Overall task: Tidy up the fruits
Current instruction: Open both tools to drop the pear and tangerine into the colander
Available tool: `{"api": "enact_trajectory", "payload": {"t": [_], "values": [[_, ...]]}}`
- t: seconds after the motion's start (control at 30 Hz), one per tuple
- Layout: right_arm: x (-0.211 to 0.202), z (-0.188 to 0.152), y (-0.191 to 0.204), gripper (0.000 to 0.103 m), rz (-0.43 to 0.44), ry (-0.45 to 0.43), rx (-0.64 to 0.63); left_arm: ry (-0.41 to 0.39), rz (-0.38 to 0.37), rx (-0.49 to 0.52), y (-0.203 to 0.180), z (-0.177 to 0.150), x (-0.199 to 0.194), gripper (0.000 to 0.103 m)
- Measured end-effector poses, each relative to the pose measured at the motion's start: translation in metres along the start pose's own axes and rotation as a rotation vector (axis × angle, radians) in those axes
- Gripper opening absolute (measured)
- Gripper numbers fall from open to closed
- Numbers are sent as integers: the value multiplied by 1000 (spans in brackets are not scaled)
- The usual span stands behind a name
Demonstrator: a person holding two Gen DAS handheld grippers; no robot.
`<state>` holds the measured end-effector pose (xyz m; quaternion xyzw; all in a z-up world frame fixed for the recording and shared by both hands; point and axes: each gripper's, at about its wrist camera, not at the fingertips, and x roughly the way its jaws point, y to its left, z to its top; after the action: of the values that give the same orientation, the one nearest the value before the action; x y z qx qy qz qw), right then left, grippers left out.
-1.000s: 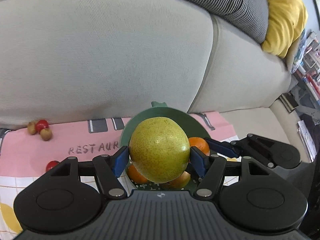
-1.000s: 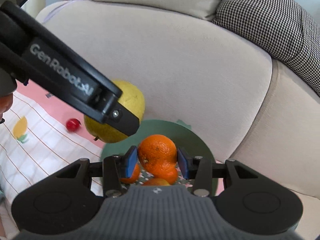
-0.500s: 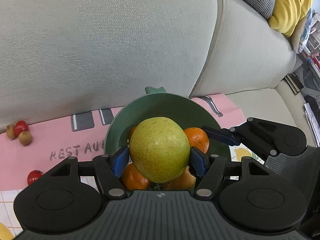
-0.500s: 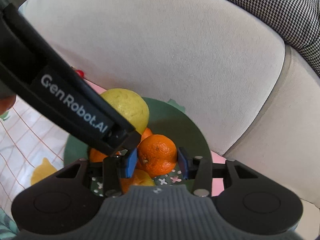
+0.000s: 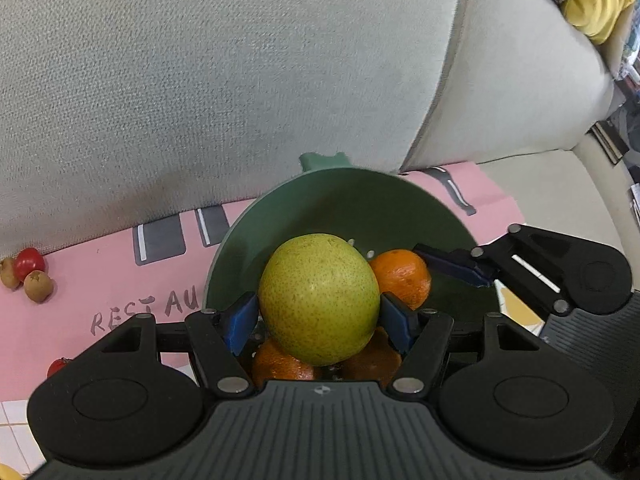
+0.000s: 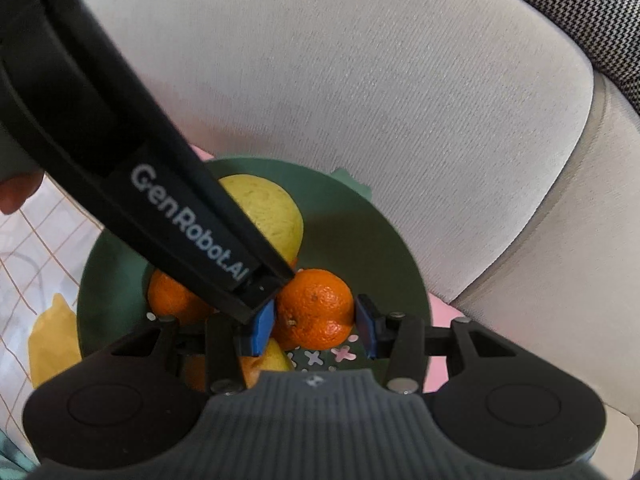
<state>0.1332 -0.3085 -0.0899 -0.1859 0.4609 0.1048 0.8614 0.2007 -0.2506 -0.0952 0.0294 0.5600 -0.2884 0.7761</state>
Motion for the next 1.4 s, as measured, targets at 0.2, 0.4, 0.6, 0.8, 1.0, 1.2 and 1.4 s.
{"api": "enact_trajectory", "payload": {"t": [0.2, 0.4, 0.6, 0.8, 1.0, 1.2, 1.4], "values": [[4, 1, -4, 41, -4, -6, -6, 35, 21, -15, 4, 3, 13, 76], [4, 0, -6, 41, -8, -7, 3, 45, 27, 3, 3, -1, 17, 76], [-3, 0, 3, 41, -11, -2, 3, 50, 7, -11, 6, -5, 17, 76], [-4, 4, 1, 41, -20, 8, 5, 26, -13, -1, 6, -7, 5, 77], [-5, 7, 0, 41, -30, 42, 5, -17, -41, 4, 6, -11, -21, 77], [-13, 9, 5, 41, -34, 67, -29, -73, -8, 38, 8, -21, -47, 77], [-18, 11, 9, 41, -29, 106, -47, -100, 49, 49, 22, -33, -63, 77]]}}
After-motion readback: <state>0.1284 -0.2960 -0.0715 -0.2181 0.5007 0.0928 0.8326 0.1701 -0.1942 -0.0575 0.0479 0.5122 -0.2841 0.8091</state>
